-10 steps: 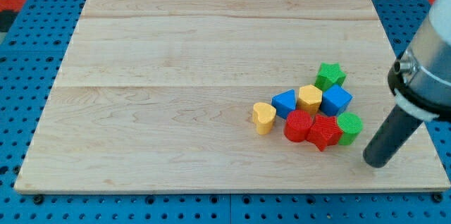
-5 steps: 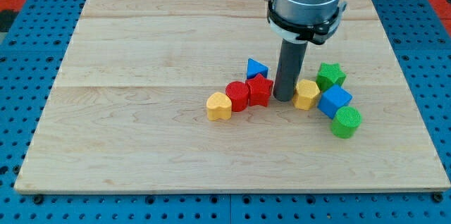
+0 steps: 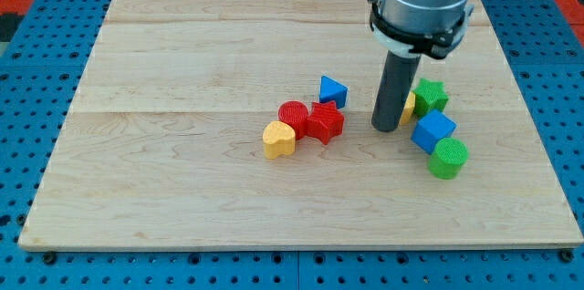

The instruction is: Push all the blocks towards the right bottom of the board

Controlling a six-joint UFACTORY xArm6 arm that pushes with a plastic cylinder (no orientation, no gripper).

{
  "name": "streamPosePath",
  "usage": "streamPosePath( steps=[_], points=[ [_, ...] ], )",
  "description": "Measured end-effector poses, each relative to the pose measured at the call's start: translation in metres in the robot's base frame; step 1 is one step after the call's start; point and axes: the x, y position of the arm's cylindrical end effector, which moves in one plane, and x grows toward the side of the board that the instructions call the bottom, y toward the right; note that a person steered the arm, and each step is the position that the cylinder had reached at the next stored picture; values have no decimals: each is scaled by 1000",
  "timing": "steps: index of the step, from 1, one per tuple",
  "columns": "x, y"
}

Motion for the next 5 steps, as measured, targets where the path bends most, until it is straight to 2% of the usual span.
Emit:
streamPosePath(
  steps=[2, 3, 5],
  points=[
    [-12, -1],
    [4, 2],
    [-49, 10]
  ],
)
